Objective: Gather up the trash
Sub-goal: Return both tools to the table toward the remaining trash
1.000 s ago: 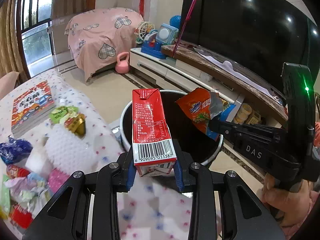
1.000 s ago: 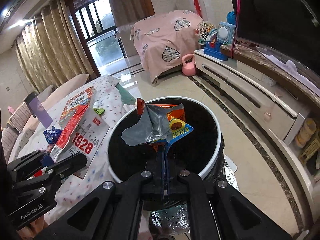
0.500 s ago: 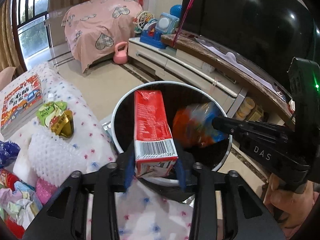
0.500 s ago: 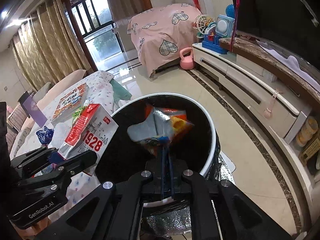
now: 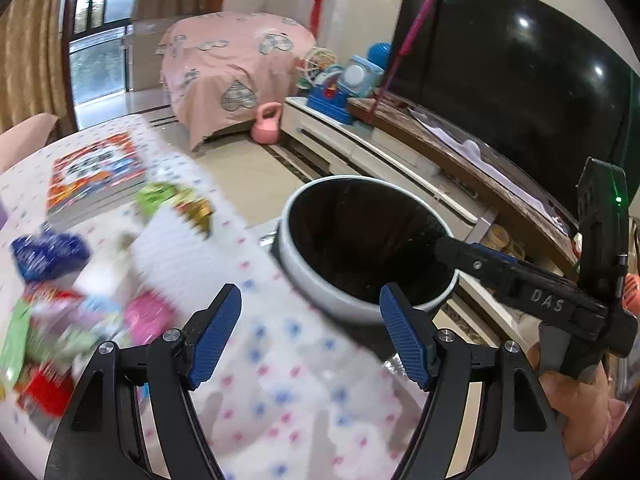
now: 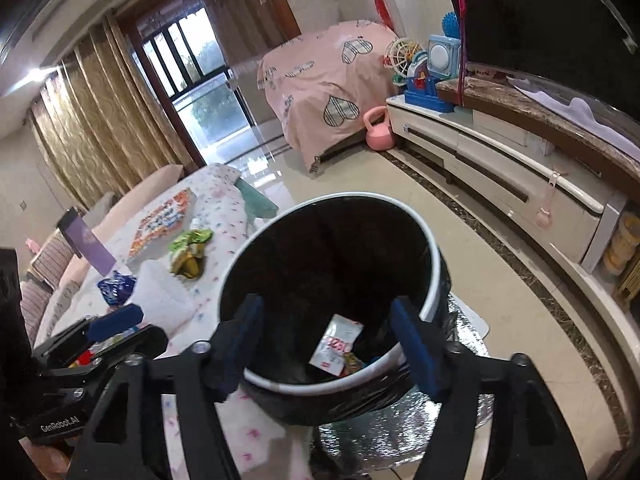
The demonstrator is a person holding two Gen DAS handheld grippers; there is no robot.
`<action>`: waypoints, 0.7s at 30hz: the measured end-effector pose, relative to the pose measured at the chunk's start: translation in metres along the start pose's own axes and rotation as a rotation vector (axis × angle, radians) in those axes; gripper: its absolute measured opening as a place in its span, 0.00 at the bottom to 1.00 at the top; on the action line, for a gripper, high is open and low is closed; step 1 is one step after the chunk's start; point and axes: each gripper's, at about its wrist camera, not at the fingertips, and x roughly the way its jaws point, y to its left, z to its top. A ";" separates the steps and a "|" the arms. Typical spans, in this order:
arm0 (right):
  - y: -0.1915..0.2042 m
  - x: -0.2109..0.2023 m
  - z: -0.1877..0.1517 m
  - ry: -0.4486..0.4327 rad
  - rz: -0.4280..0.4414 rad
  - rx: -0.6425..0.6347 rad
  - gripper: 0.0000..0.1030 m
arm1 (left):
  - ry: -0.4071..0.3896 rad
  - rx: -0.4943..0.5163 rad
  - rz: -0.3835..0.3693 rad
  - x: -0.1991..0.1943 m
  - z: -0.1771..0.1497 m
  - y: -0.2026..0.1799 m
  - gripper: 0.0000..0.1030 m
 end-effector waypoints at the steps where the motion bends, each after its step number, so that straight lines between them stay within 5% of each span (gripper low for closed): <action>1: 0.004 -0.002 -0.002 -0.009 0.007 0.003 0.73 | -0.005 -0.009 0.008 -0.006 -0.005 0.004 0.71; 6: 0.025 -0.012 -0.019 -0.039 0.049 0.015 0.84 | -0.016 -0.055 0.035 -0.032 -0.029 0.026 0.72; 21: 0.127 -0.008 -0.076 -0.005 0.215 -0.069 0.87 | -0.047 -0.211 0.173 -0.099 -0.092 0.115 0.72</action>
